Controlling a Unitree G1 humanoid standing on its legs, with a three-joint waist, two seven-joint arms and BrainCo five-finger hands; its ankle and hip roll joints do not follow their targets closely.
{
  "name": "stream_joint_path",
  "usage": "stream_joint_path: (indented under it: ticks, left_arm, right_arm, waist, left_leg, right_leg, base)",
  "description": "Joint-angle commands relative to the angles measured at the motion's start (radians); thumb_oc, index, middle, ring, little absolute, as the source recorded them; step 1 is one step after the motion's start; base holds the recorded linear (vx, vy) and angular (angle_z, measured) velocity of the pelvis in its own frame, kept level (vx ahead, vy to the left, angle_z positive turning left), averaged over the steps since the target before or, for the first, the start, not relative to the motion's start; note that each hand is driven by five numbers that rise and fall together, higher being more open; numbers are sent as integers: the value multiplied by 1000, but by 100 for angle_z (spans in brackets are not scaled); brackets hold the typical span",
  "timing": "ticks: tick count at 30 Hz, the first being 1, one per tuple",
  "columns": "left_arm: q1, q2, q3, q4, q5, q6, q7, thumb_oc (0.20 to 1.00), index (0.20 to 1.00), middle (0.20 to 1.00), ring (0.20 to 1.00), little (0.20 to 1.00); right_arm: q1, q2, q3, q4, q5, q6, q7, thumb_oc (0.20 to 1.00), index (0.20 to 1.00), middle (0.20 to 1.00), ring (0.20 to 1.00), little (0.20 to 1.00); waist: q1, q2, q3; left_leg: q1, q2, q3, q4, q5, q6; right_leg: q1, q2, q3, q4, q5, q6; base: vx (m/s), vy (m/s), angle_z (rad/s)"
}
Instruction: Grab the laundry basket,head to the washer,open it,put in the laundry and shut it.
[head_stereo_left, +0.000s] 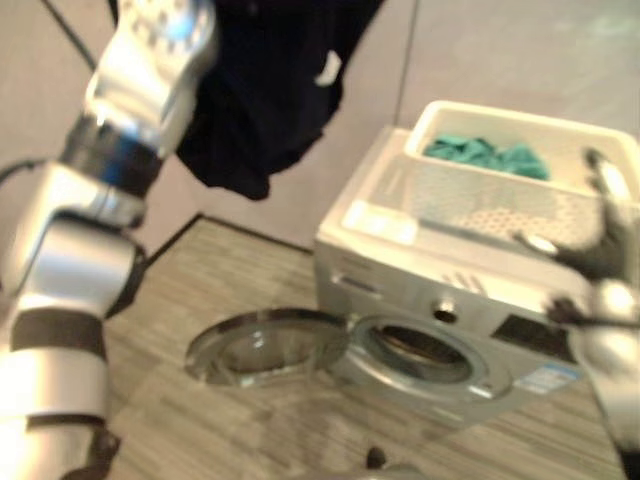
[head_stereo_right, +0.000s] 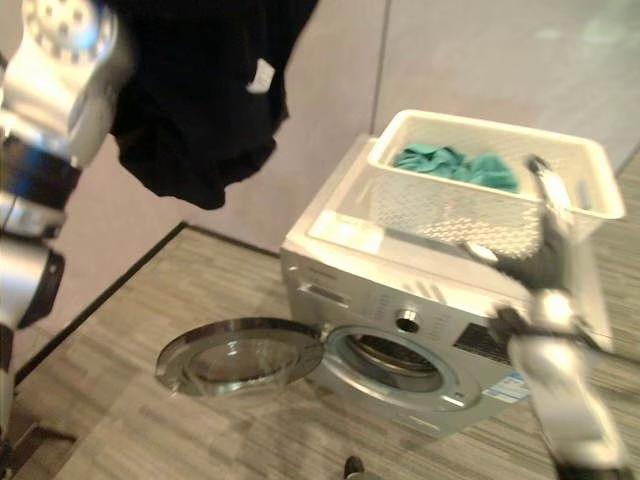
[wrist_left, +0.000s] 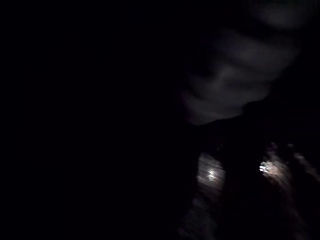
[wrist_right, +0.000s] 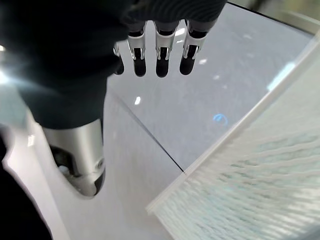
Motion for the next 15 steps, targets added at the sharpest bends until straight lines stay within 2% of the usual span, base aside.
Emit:
stream_joint_path:
  ticks: [1, 2, 3, 4, 6, 7, 9, 10, 11, 12, 14, 15]
  left_arm:
    - [-120, 135, 17, 59, 67, -37, 0, 200, 200, 200, 200, 200]
    - [-116, 134, 20, 56, 69, -37, 0, 200, 200, 200, 200, 200]
    - [-80, 174, 51, 37, 76, -39, 2, 200, 200, 200, 200, 200]
    - [-39, 211, 96, 24, 82, -44, 11, 200, 200, 200, 200, 200]
    - [-29, 213, 106, 17, 83, -42, 11, 200, 200, 200, 200, 200]
    - [37, 218, 166, 14, 117, -41, 28, 200, 200, 200, 200, 200]
    - [61, 194, 193, 13, 139, -35, 32, 200, 200, 200, 200, 200]
    - [63, 195, 196, 12, 141, -35, 32, 200, 200, 200, 200, 200]
    - [73, 185, 206, 17, 152, -33, 30, 200, 200, 200, 200, 200]
    - [76, 191, 211, 34, 158, -31, 28, 200, 200, 200, 200, 200]
    - [65, 188, 207, 52, 159, -24, 37, 200, 200, 200, 200, 200]
    - [57, 183, 205, 56, 168, -17, 38, 200, 200, 200, 200, 200]
  right_arm:
    - [-21, -39, -191, -11, -113, -29, -2, 1000, 1000, 1000, 1000, 1000]
    - [-18, -39, -194, -15, -114, -28, -1, 1000, 1000, 1000, 1000, 1000]
    - [9, -39, -267, -26, -166, -8, -23, 1000, 1000, 1000, 1000, 1000]
    - [-3, -22, -308, -25, -191, -7, -43, 1000, 1000, 1000, 1000, 1000]
    - [-3, -24, -308, -28, -193, -5, -43, 1000, 1000, 1000, 1000, 1000]
    - [-55, -28, -327, 7, -247, 26, -83, 1000, 1000, 1000, 1000, 1000]
    - [-98, -44, -313, 37, -298, 57, -108, 1000, 1000, 1000, 1000, 1000]
    - [-102, -47, -311, 40, -300, 58, -110, 1000, 1000, 1000, 1000, 1000]
    - [-127, -70, -304, 61, -337, 79, -127, 1000, 1000, 1000, 1000, 1000]
    - [-188, -135, -315, 118, -403, 132, -179, 1000, 1000, 1000, 1000, 1000]
    - [-256, -172, -312, 211, -433, 204, -238, 1000, 1000, 1000, 1000, 1000]
    - [-263, -168, -315, 241, -439, 230, -237, 1000, 1000, 1000, 1000, 1000]
  waist:
    - [-38, 1, -102]
    - [-36, 0, -103]
    - [-52, -3, -103]
    - [-60, -6, -102]
    - [-56, -6, -102]
    - [-55, -3, -100]
    - [-50, -5, -99]
    - [-48, -7, -98]
    - [-46, -8, -96]
    - [-45, -2, -94]
    - [-42, -1, -83]
    - [-44, -1, -81]
  left_leg:
    - [88, 107, 123, 37, 81, -10]
    - [85, 105, 124, 38, 85, -9]
    - [89, 104, 127, 55, 70, -6]
    - [102, 101, 120, 75, 26, 3]
    - [98, 97, 125, 79, 28, 5]
    - [122, 82, 104, 99, -51, 28]
    - [130, 68, 124, 110, -89, 44]
    - [128, 65, 127, 111, -84, 45]
    - [134, 55, 132, 113, -100, 54]
    - [147, 34, 142, 111, -133, 70]
    - [153, 9, 152, 113, -151, 88]
    - [155, 3, 150, 112, -157, 92]
  right_leg:
    - [-38, -46, 21, 151, -102, 131]
    - [-41, -47, 22, 150, -97, 129]
    - [-50, -44, 44, 153, -92, 135]
    - [-57, -37, 77, 159, -94, 139]
    - [-62, -40, 82, 158, -87, 137]
    - [-78, -40, 133, 178, -89, 149]
    - [-86, -52, 152, 186, -86, 161]
    - [-89, -55, 154, 185, -80, 159]
    - [-93, -63, 163, 186, -72, 167]
    - [-99, -75, 173, 185, -56, 185]
    - [-109, -89, 189, 183, -31, 201]
    - [-111, -95, 191, 182, -25, 203]
  base:
    - [-45, 39, -9]
    - [-52, 84, -17]
    - [-72, 80, -15]
    - [-75, 81, -17]
    - [-79, 100, -56]
    - [-116, 214, -83]
    - [-122, 186, -64]
    - [-105, 113, -55]
    - [-145, 170, -50]
    - [-165, 224, -28]
    - [-148, 197, -38]
    - [-107, 147, -30]
